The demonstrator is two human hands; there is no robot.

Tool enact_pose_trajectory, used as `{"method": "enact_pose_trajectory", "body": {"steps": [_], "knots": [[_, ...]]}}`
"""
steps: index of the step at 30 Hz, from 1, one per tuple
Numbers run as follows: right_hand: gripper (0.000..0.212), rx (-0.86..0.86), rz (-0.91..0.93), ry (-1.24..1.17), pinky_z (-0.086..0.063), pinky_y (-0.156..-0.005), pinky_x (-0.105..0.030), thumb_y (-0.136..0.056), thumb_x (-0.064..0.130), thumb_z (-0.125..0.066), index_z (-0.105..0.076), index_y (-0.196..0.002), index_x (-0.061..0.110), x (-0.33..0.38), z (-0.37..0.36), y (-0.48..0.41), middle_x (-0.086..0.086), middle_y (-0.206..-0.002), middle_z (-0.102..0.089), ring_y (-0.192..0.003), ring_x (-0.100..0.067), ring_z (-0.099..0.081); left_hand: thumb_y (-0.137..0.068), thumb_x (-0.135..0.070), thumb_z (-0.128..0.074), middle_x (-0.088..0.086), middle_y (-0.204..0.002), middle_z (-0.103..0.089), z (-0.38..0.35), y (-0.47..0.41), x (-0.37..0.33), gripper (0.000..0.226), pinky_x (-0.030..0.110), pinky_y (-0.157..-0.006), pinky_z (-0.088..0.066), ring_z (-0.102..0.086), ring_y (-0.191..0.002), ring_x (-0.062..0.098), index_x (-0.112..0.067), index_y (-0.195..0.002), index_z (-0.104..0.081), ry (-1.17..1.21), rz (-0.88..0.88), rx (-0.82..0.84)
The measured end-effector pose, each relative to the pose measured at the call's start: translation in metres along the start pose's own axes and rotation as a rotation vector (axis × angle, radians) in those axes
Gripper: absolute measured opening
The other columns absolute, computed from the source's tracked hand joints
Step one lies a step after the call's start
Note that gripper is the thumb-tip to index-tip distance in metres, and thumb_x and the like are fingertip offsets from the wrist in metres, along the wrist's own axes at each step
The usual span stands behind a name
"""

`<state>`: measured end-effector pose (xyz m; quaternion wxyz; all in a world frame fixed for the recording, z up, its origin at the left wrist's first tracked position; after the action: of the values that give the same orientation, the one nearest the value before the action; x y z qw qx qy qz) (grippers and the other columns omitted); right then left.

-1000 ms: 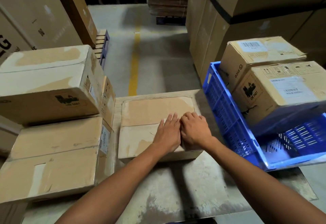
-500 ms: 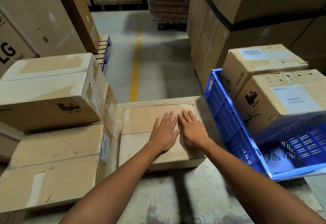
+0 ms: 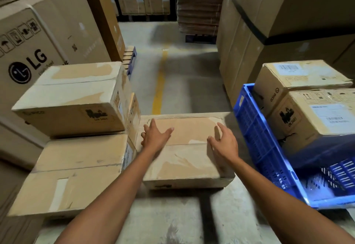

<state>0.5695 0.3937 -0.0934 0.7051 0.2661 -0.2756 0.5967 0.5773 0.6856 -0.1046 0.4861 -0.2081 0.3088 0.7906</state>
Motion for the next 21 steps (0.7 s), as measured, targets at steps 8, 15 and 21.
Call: {"method": "enact_pose_trajectory", "body": {"steps": [8, 15, 21], "knots": [[0.076, -0.228, -0.066, -0.141, -0.045, -0.103, -0.045, -0.092, 0.062, -0.056, -0.026, -0.156, 0.038, 0.037, 0.043, -0.002, -0.009, -0.123, -0.037, -0.113, -0.028, -0.051, -0.092, -0.047, -0.064, 0.006, -0.133, -0.025, 0.058, 0.014, -0.032, 0.069, 0.024, -0.103, -0.029, -0.04, -0.129, 0.028, -0.028, -0.152, -0.036, 0.336, -0.173, -0.25], [0.04, -0.381, -0.033, -0.312, -0.051, -0.091, -0.043, -0.092, 0.057, -0.06, -0.045, -0.111, 0.026, 0.04, 0.046, 0.032, -0.003, -0.119, -0.038, -0.101, -0.026, -0.056, -0.09, -0.039, -0.069, 0.01, -0.113, -0.039, 0.071, 0.062, -0.007, 0.028, 0.035, -0.097, -0.043, -0.047, -0.103, 0.024, -0.017, -0.105, -0.062, 0.436, -0.218, -0.506], [0.032, -0.424, -0.095, -0.239, -0.048, -0.097, -0.05, -0.091, 0.038, -0.064, -0.047, -0.11, 0.019, 0.03, 0.025, 0.06, -0.007, -0.127, -0.039, -0.11, -0.03, -0.053, -0.085, -0.025, -0.075, 0.012, -0.111, -0.039, 0.059, 0.091, 0.011, 0.028, 0.019, -0.088, -0.031, -0.042, -0.102, 0.027, -0.011, -0.105, -0.061, 0.271, -0.285, -0.553]]}}
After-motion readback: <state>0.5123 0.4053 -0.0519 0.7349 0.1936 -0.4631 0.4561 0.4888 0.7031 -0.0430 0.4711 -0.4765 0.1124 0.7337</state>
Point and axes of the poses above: each hand's wrist, its own y-axis away from the middle knuckle, its own z-axis out of the back of the hand, x = y × z, the point moved 8 cm from there along -y, towards the middle knuckle
